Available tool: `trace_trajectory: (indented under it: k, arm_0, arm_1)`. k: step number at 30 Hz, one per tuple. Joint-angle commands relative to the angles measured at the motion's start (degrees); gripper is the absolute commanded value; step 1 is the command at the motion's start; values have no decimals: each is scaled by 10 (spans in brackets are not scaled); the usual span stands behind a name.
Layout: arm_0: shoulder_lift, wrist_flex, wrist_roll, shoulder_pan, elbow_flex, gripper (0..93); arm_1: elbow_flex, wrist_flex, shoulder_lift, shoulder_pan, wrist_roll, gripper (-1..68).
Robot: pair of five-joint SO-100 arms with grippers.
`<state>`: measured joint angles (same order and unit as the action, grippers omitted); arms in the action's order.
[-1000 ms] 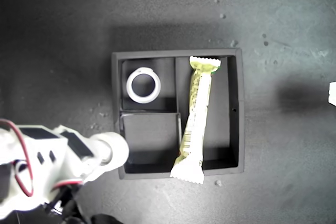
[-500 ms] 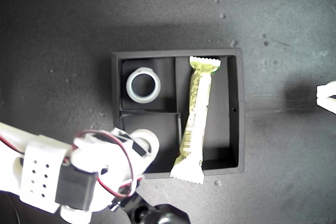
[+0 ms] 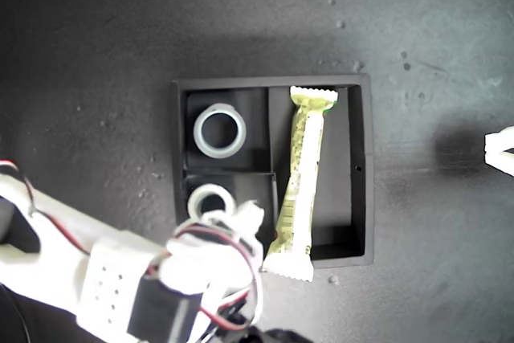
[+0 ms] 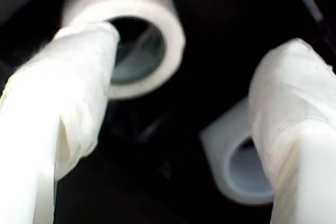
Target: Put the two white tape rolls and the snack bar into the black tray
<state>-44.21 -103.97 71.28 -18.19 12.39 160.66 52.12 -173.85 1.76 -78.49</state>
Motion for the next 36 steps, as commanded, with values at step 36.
trace_trajectory:
  k: [36]
  arm_0:
    - [-1426,304,67,134,1521,0]
  arm_1:
    - [184,133,-175,-88,74,2]
